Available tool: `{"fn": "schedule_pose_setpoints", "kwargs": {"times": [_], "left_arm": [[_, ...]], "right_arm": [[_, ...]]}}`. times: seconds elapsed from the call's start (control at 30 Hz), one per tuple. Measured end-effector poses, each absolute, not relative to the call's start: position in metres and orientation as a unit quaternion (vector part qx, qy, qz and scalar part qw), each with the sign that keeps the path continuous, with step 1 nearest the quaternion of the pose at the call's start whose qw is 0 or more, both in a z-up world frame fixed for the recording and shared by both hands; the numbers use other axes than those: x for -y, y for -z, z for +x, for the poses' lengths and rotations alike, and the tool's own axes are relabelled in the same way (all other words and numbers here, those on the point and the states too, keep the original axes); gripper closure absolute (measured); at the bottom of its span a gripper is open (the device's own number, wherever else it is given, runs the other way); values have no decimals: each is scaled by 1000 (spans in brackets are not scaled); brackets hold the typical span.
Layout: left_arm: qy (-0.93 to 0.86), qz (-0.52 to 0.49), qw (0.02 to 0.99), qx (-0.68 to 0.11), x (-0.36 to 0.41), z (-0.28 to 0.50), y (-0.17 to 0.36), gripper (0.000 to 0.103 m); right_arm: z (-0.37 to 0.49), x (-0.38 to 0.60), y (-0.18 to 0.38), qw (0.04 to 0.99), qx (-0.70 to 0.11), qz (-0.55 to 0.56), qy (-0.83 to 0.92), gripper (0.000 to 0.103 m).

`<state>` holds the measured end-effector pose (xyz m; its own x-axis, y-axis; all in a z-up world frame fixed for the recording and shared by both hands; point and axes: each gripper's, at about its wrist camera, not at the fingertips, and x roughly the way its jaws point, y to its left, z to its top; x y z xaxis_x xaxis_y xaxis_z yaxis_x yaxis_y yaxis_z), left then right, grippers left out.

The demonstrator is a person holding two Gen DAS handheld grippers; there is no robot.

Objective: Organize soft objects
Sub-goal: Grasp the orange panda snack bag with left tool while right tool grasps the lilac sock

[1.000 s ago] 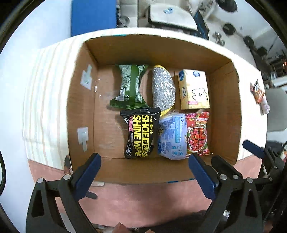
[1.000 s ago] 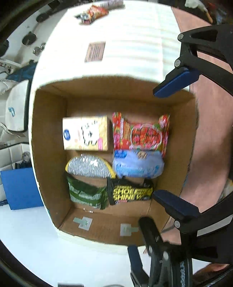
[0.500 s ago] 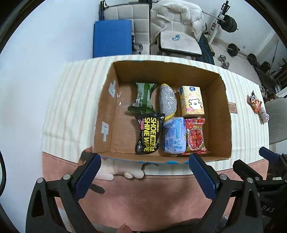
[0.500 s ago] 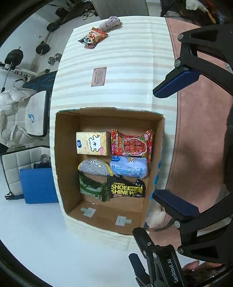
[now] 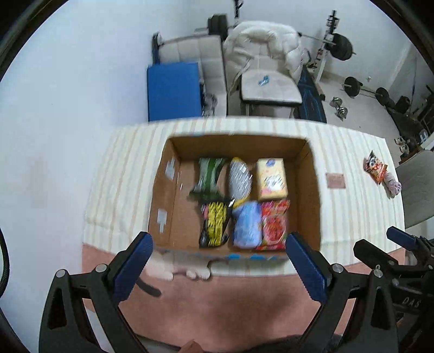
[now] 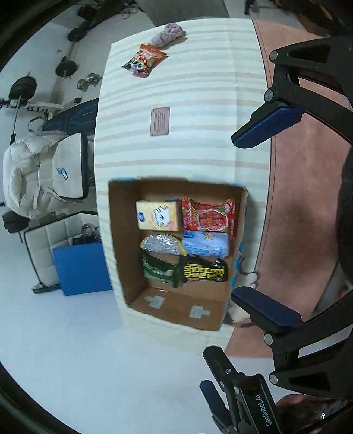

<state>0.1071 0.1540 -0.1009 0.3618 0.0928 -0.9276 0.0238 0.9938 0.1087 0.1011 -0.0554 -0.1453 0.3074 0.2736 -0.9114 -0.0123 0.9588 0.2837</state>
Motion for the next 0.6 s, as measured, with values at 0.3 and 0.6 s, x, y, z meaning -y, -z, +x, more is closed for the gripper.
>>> {"fn": "schedule_pose_setpoints", "kwargs": {"times": [0.3, 0.6], "left_arm": [[85, 86, 806, -579, -1, 180, 110, 2], [175, -113, 648, -732, 164, 290, 257, 8]], "right_arm": [[132, 209, 154, 798, -578, 170, -9, 0], [201, 389, 218, 773, -618, 126, 66, 0]]}}
